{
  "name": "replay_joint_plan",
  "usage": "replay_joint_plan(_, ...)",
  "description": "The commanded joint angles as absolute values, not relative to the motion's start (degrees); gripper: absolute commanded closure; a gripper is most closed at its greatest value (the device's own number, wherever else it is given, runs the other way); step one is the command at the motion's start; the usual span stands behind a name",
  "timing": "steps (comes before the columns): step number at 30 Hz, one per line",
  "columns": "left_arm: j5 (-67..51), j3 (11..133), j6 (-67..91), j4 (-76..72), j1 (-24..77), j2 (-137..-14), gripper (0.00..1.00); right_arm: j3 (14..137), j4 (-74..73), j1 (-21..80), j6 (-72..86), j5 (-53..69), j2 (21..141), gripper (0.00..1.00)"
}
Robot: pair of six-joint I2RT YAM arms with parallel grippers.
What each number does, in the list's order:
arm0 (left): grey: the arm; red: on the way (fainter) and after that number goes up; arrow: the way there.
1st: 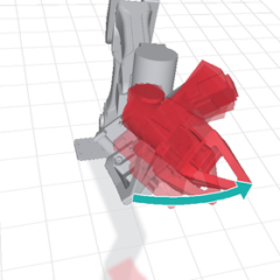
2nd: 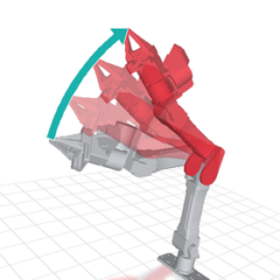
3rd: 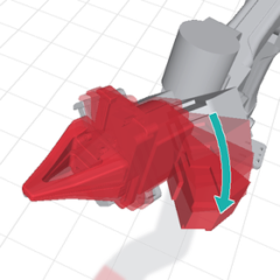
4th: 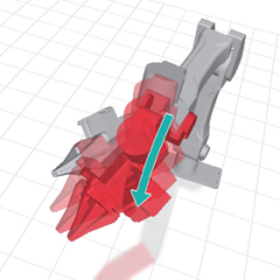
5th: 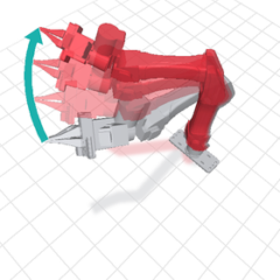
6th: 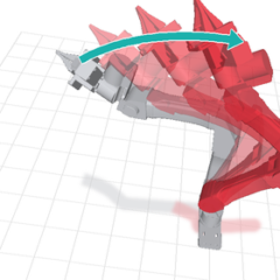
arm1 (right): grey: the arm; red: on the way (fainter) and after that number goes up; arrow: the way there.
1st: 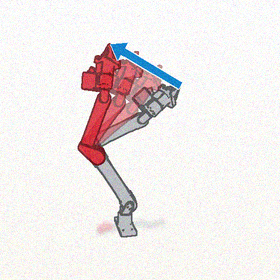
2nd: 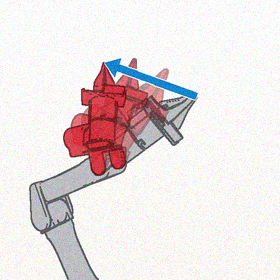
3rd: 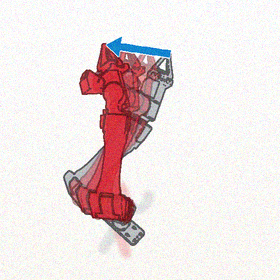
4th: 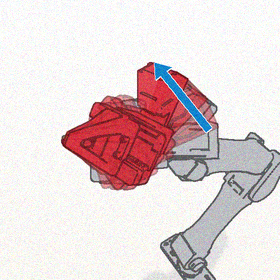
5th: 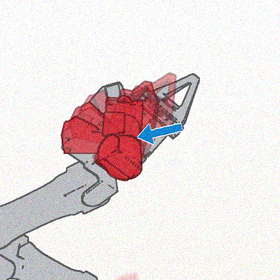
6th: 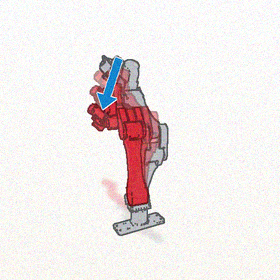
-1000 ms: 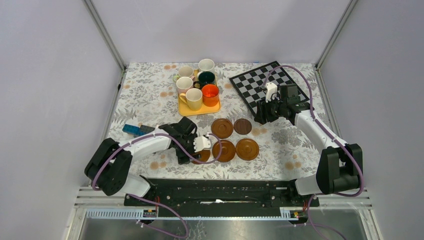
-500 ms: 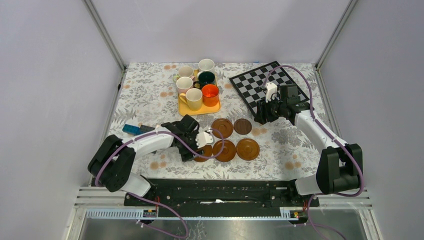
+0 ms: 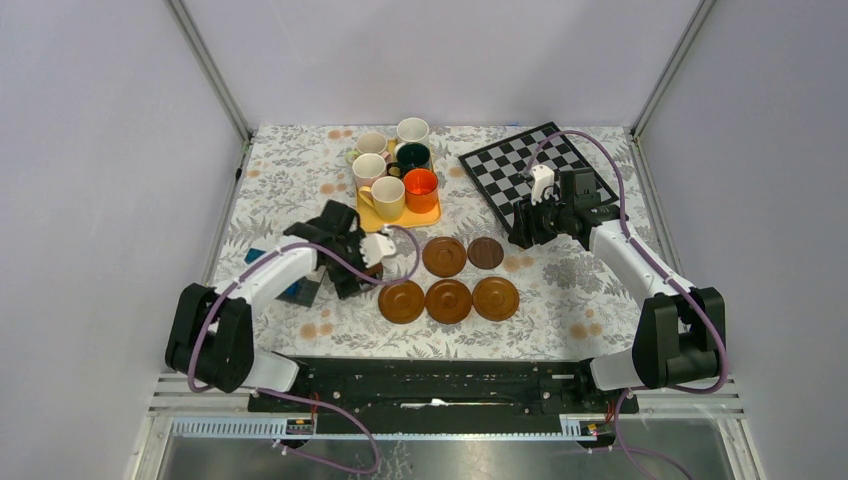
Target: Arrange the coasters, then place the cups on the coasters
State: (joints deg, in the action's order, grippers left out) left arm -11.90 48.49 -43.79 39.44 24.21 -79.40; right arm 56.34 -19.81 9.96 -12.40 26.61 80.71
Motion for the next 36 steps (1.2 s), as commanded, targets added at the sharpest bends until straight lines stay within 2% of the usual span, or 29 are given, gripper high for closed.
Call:
replay_joint_plan(1, -11.76, 53.08, -52.85, 43.10, 17.72, -81.26, 0.17, 56.41, -18.36, 9.58, -12.78, 27.43, 78.66, 0.41)
replay_joint_plan(9, -9.40, 53.73, -58.67, 42.58, 14.76, -86.15, 0.09, 56.34, -18.47, 9.63, -12.86, 27.18, 78.49, 0.41)
replay_joint_plan(18, -7.27, 54.42, -60.66, 39.58, 12.81, -91.36, 0.05, 56.25, -18.44, 9.59, -13.01, 27.06, 78.82, 0.41)
replay_joint_plan(27, -12.77, 57.16, -57.06, 38.33, 12.92, -94.56, 0.10, 56.17, -18.28, 9.62, -13.19, 26.91, 79.36, 0.41)
replay_joint_plan(36, -13.52, 59.44, -55.79, 35.97, 15.62, -97.38, 0.17, 56.21, -18.21, 9.60, -13.28, 26.81, 79.44, 0.42)
